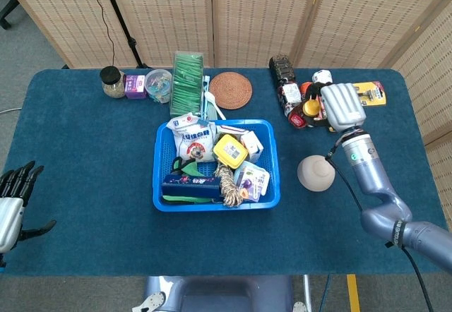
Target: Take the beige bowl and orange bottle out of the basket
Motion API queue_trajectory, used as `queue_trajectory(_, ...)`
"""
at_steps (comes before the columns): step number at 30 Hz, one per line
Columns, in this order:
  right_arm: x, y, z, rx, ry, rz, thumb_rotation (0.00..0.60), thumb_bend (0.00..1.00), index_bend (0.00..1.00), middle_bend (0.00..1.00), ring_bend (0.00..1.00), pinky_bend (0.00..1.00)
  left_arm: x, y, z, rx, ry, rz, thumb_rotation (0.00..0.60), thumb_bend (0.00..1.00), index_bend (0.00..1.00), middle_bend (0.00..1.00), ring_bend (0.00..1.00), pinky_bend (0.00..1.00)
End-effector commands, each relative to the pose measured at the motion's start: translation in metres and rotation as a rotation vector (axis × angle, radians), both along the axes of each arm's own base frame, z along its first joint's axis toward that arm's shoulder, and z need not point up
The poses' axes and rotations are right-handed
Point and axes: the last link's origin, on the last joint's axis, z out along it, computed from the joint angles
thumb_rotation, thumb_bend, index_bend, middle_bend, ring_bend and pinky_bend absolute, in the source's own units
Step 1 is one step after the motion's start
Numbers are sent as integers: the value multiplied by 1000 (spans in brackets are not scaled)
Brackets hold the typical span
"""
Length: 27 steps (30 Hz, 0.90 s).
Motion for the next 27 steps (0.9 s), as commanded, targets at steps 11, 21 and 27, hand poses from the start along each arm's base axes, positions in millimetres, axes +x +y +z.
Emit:
queue_trajectory(11, -6, -22, -46, 82, 52, -36, 600, 515, 594, 555, 537, 711, -2, 3, 1, 3, -2, 15, 600, 64, 0, 0, 0, 0)
queue_trajectory(21, -16, -25, -55, 96, 83, -73, 600, 515, 577, 546, 534, 711, -2, 3, 1, 4, -2, 15, 600, 63, 0, 0, 0, 0)
queue_trajectory(27, -20, -25, -57, 122, 113, -88, 600, 516, 536, 498, 504, 711, -1, 2, 0, 1, 1, 15, 600, 63, 0, 0, 0, 0)
